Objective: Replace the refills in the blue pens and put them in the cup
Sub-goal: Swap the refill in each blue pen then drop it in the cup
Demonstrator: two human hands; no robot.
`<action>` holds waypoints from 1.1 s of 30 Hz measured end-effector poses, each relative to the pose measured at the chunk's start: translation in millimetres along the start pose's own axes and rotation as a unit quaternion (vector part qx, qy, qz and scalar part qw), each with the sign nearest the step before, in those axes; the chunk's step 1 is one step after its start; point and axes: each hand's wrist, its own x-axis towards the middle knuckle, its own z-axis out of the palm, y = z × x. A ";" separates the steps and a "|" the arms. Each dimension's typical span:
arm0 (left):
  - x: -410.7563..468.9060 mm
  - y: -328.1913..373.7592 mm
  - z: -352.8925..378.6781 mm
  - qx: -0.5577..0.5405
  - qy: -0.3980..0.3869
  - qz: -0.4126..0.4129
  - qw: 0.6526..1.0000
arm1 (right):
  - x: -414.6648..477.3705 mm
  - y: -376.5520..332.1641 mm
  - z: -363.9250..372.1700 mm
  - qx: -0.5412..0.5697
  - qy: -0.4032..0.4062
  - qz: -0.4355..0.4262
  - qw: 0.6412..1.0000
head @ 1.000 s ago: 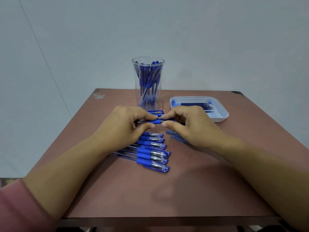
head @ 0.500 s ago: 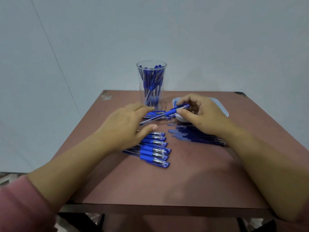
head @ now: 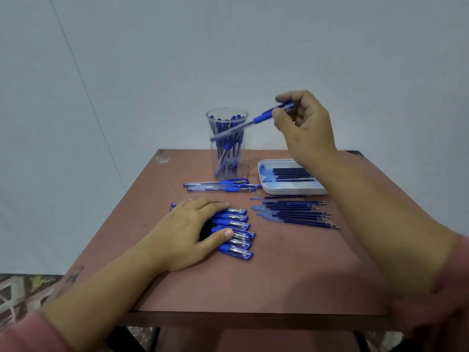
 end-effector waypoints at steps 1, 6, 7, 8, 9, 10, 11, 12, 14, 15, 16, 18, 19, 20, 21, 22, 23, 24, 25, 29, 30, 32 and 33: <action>0.0 -0.2 0.2 -0.003 0.002 0.000 1.000 | 6.3 -3.5 1.7 0.004 0.026 -0.011 1.000; 0.8 -1.7 1.6 -0.010 0.003 -0.003 1.000 | 27.0 -2.8 12.9 0.011 0.120 -0.023 0.992; 0.9 -2.0 1.8 -0.011 0.004 -0.004 1.000 | 29.1 0.5 16.3 0.002 0.123 -0.019 0.992; 0.8 -2.2 2.1 -0.013 0.004 -0.005 1.000 | 31.0 3.5 19.8 -0.012 0.121 -0.017 0.992; 0.7 -2.8 2.4 -0.014 0.004 -0.006 1.000 | 33.1 6.8 23.7 -0.026 0.116 -0.017 0.993; 0.6 -3.3 2.7 -0.014 0.004 -0.007 1.000 | 35.2 9.9 27.8 -0.044 0.107 -0.016 0.993; 0.6 -3.4 2.9 -0.013 0.003 -0.009 1.000 | 37.4 12.4 32.0 -0.061 0.095 -0.016 0.993; 0.6 -3.8 3.1 -0.012 0.002 -0.010 1.000 | 39.2 14.4 36.6 -0.077 0.080 -0.016 0.994; 1.2 -3.4 3.5 -0.013 0.002 -0.011 1.000 | 41.2 16.9 44.3 -0.109 0.045 -0.021 0.993; 1.5 -3.6 3.5 -0.013 0.003 -0.011 1.000 | 41.7 18.2 47.8 -0.124 0.025 -0.022 0.992; 1.4 -4.0 3.5 -0.014 0.002 -0.011 1.000 | 41.6 19.5 50.5 -0.139 0.006 -0.023 0.990; 1.6 -5.3 3.5 -0.015 0.003 -0.010 1.000 | 41.7 25.1 55.4 -0.175 -0.029 -0.029 0.984; 1.9 -6.1 3.7 -0.016 0.003 -0.009 1.000 | 41.1 28.5 57.0 -0.199 -0.044 -0.036 0.978; 2.2 -6.7 3.6 -0.017 0.004 -0.009 1.000 | 39.8 31.9 58.3 -0.225 -0.058 -0.038 0.972; 2.9 -7.4 4.1 -0.019 0.003 -0.009 1.000 | 38.2 35.2 58.9 -0.245 -0.070 -0.032 0.966; 3.7 -8.0 4.5 -0.020 0.003 -0.009 1.000 | 35.7 36.6 58.9 -0.254 -0.077 -0.023 0.964; 4.2 -8.6 4.8 -0.021 0.002 -0.009 1.000 | 33.4 37.9 58.2 -0.253 -0.075 -0.020 0.964; 4.5 -9.0 5.1 -0.021 0.002 -0.009 1.000 | 31.2 38.0 56.3 -0.249 -0.067 -0.026 0.966; 4.7 -9.4 5.4 -0.022 0.003 -0.009 1.000 | 29.1 37.9 53.3 -0.242 -0.058 -0.039 0.968; 4.8 -10.4 6.1 -0.022 0.003 -0.008 1.000 | 12.4 33.8 36.0 -0.214 -0.060 -0.045 0.974; 4.8 -10.4 6.2 -0.021 0.004 -0.007 1.000 | 5.4 34.3 31.8 -0.216 -0.074 -0.031 0.973; 5.3 -10.7 6.6 -0.019 0.005 -0.006 1.000 | -9.0 37.0 23.2 -0.226 -0.120 -0.007 0.967; 5.3 -10.9 6.8 -0.018 0.005 -0.007 1.000 | -15.1 40.0 20.0 -0.233 -0.148 0.002 0.961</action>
